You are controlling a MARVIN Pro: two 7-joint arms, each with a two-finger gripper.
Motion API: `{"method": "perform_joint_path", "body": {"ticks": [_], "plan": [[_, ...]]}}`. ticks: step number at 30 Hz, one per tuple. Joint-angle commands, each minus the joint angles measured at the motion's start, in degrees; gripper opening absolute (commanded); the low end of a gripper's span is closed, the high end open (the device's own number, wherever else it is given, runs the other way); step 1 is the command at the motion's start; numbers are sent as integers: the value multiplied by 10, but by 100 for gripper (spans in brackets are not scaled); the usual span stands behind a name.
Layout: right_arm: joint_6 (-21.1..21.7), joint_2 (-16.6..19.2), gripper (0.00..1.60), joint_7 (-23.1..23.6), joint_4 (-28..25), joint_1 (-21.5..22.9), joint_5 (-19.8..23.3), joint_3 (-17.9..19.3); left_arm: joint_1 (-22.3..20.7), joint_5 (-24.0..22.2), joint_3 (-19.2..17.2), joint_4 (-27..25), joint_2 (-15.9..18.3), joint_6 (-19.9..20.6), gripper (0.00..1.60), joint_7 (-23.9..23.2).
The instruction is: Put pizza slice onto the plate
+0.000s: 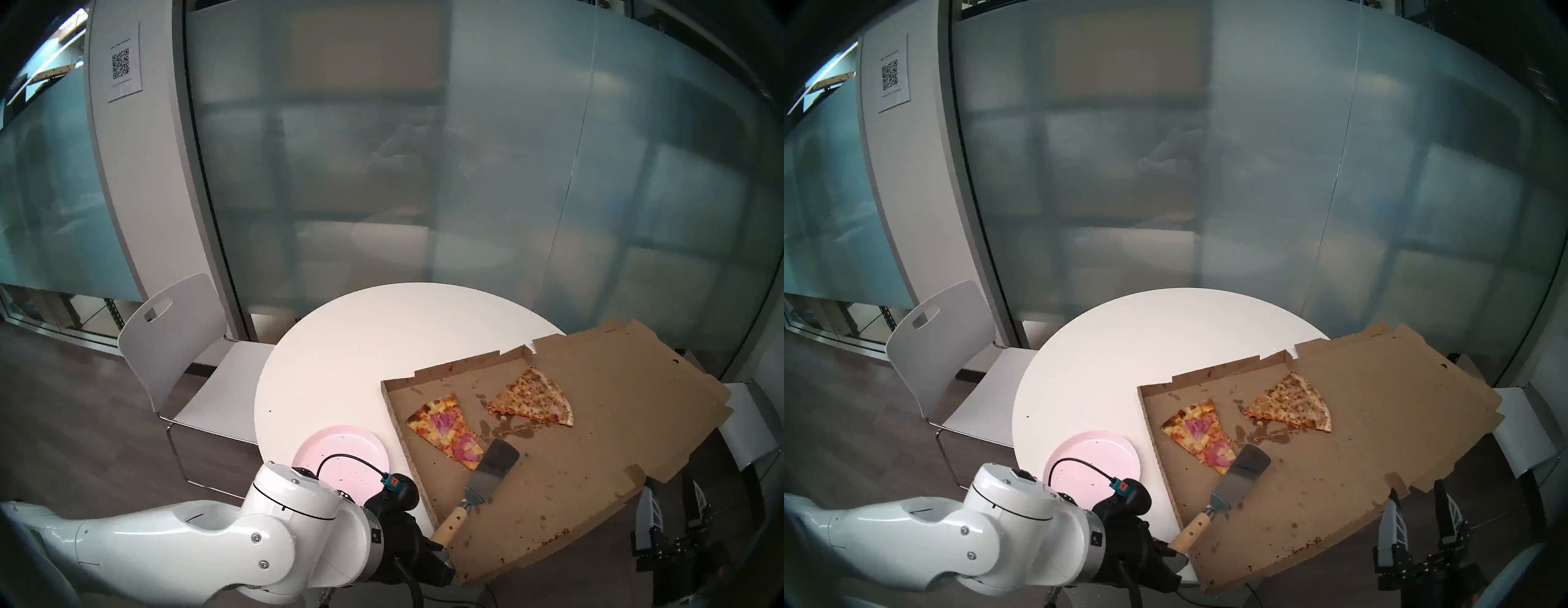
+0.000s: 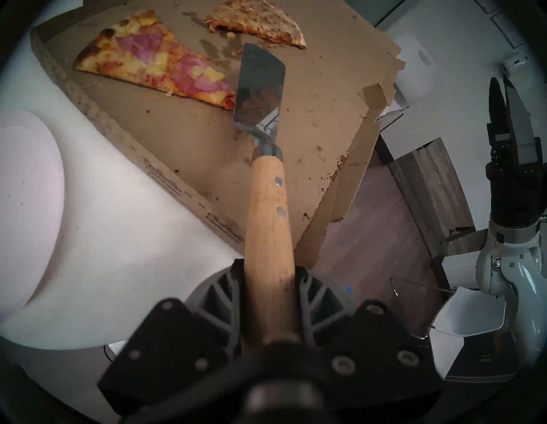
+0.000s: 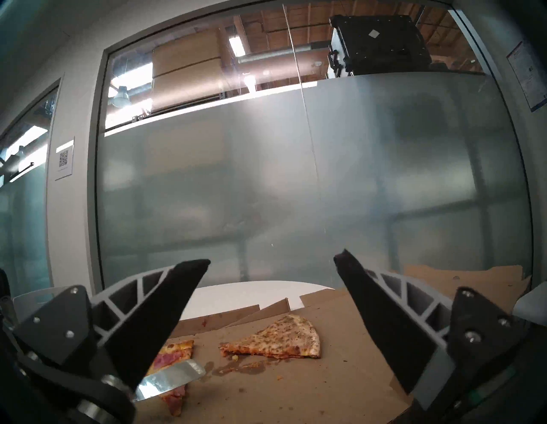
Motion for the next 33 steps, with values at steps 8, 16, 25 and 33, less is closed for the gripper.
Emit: {"method": "perform_joint_path", "body": {"ticks": [8, 16, 25, 33], "plan": [[20, 12, 160, -4, -18, 13, -66, -26, 3, -36, -90, -17, 94, -48, 0, -61], [24, 9, 160, -7, -21, 13, -80, -33, 0, -34, -128, -17, 148, -50, 0, -100], [27, 4, 160, -6, -22, 9, -98, -47, -28, -14, -165, -17, 178, -39, 0, -142], [42, 2, 160, -10, -27, 13, -133, -64, -6, 19, -168, -4, 220, -52, 0, -205]]}}
